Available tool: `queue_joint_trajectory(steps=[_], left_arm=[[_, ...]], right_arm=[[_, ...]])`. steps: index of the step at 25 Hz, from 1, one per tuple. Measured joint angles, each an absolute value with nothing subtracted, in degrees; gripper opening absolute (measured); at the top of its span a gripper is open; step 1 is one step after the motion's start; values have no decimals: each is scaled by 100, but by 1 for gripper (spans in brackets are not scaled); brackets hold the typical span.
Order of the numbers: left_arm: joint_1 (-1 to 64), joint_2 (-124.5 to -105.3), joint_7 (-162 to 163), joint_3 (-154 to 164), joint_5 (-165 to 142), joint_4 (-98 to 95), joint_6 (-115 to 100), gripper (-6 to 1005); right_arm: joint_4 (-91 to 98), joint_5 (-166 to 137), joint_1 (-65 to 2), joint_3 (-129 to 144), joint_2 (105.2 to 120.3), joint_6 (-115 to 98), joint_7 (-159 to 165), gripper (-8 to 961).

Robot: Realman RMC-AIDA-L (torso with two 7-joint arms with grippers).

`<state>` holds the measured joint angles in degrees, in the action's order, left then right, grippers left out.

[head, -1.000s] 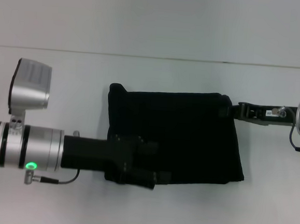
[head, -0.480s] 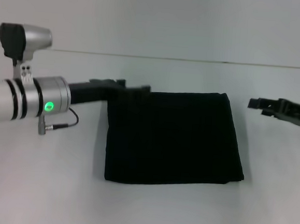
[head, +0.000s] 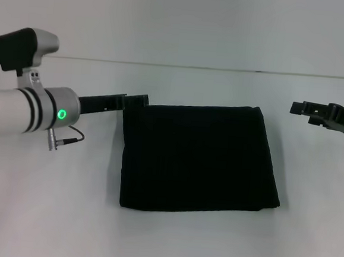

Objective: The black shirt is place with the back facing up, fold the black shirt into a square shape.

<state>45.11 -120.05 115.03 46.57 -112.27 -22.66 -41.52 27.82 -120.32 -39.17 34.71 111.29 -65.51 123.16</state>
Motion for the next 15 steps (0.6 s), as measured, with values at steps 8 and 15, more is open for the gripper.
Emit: queue_joint_trajectory(steps=[8, 15], left_arm=[[4695, -12178, 11513, 4664, -11252, -2101, -3855, 876], [4783, -12261, 11452, 4668, -11256, -2034, -3807, 873]], right_arm=[[2793, -12041, -3928, 3551, 11156, -6557, 12243, 794], [2791, -12041, -3930, 3586, 11168, -6536, 12159, 794]])
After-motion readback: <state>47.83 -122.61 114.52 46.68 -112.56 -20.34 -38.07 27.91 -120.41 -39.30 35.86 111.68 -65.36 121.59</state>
